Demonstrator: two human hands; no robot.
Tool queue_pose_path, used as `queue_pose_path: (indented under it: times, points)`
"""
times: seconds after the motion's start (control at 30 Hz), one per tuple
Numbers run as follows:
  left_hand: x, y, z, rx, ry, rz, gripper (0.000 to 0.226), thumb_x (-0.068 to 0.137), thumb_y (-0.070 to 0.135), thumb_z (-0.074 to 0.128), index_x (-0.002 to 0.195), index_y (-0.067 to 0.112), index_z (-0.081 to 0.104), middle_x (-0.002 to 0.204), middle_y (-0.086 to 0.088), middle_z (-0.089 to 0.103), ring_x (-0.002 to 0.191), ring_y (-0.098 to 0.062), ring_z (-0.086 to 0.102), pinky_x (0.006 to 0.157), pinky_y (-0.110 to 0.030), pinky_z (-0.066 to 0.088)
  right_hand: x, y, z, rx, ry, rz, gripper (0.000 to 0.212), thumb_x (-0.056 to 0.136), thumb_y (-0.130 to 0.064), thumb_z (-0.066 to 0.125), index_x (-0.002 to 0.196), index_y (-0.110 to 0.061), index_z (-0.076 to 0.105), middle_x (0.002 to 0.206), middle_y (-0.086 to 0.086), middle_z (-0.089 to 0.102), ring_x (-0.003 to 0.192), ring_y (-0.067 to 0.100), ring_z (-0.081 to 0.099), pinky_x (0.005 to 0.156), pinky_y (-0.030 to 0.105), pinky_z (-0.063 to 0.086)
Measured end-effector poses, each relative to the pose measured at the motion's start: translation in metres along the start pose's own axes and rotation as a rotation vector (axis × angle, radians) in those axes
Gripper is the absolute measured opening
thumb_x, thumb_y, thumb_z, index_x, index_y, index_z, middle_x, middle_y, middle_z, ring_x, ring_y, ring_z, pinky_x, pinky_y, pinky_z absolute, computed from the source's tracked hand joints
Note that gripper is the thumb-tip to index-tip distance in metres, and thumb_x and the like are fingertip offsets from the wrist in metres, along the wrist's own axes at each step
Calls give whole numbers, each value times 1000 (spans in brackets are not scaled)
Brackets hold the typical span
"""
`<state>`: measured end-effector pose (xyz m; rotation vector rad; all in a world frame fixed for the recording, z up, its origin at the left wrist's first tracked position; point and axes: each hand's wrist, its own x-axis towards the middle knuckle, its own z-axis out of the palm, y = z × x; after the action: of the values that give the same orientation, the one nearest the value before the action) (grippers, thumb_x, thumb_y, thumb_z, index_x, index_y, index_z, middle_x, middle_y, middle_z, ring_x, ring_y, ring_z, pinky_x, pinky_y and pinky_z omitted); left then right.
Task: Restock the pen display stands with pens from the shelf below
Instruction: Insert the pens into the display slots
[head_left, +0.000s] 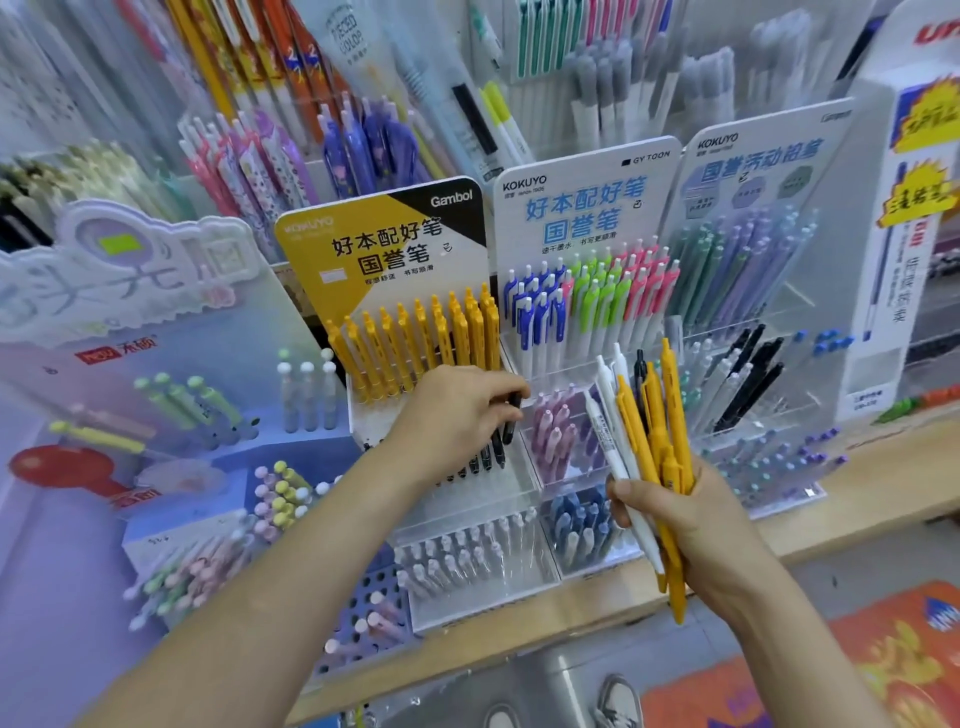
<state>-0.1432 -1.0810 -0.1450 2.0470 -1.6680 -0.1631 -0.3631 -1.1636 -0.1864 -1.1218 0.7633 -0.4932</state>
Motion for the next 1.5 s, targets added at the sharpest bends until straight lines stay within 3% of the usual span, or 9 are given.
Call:
queue_pose_path:
  times: [0.17, 0.3, 0.4, 0.53, 0.8, 1.23, 1.3, 1.37, 1.5]
  points:
    - [7, -4, 1, -49, -32, -51, 23, 88, 19, 68, 110, 19, 72, 101, 5, 73, 72, 1, 56, 72, -10, 42, 0, -2, 0, -2, -7, 5, 37, 61, -3, 85, 91, -3, 62, 71, 14, 65, 59, 23, 63, 57, 29, 53]
    - [6, -11, 8, 68, -89, -8, 22, 90, 23, 64, 109, 17, 72, 100, 2, 73, 91, -14, 60, 82, -28, 48, 0, -4, 1, 19, -12, 2, 32, 62, -8, 78, 90, -4, 62, 70, 13, 65, 59, 21, 64, 57, 27, 53]
    - [5, -20, 15, 194, -36, 103, 22, 90, 23, 64, 107, 15, 74, 96, 1, 69, 91, -17, 46, 75, -29, 41, -1, -6, 3, 27, -24, 5, 31, 63, -9, 76, 90, -3, 62, 68, 13, 64, 58, 21, 63, 56, 26, 53]
    - [9, -23, 17, 217, -29, 56, 24, 92, 25, 61, 112, 20, 72, 94, -1, 65, 92, -21, 46, 76, -36, 45, -1, -7, 6, 23, -35, 17, 33, 63, -4, 82, 89, -2, 62, 68, 14, 65, 58, 22, 64, 55, 26, 53]
    - [13, -18, 19, 173, -127, 32, 34, 88, 22, 68, 121, 23, 65, 110, 3, 66, 102, -17, 59, 90, -30, 48, 2, -4, 11, 93, -70, 39, 25, 63, -7, 75, 85, -4, 64, 68, 14, 64, 54, 21, 61, 50, 25, 51]
    - [12, -14, 16, 360, -145, 65, 35, 93, 38, 59, 120, 16, 63, 107, -1, 69, 101, -18, 62, 86, -33, 50, 2, -2, 24, 249, -141, 73, 38, 49, -15, 81, 81, -2, 65, 69, 17, 62, 50, 21, 57, 45, 24, 48]
    - [5, 0, 8, 174, 21, -15, 32, 94, 38, 57, 118, 18, 66, 107, 3, 70, 100, -14, 62, 86, -28, 49, 3, -4, 26, 258, -163, 56, 35, 50, -15, 82, 80, -3, 66, 69, 17, 61, 50, 21, 57, 45, 24, 48]
    - [-3, 23, -2, -260, 149, -218, 24, 92, 35, 60, 110, 22, 69, 95, 7, 72, 87, -7, 65, 78, -22, 52, 3, -5, 29, 256, -189, 35, 36, 51, -15, 82, 80, -1, 65, 67, 18, 60, 50, 22, 56, 45, 25, 48]
    - [-14, 56, -3, -973, 77, -503, 23, 80, 21, 74, 100, 24, 65, 78, -4, 73, 66, -10, 68, 59, -19, 53, 3, -5, 34, 237, -226, 4, 36, 54, -15, 82, 83, -2, 66, 67, 18, 60, 51, 23, 56, 49, 27, 49]
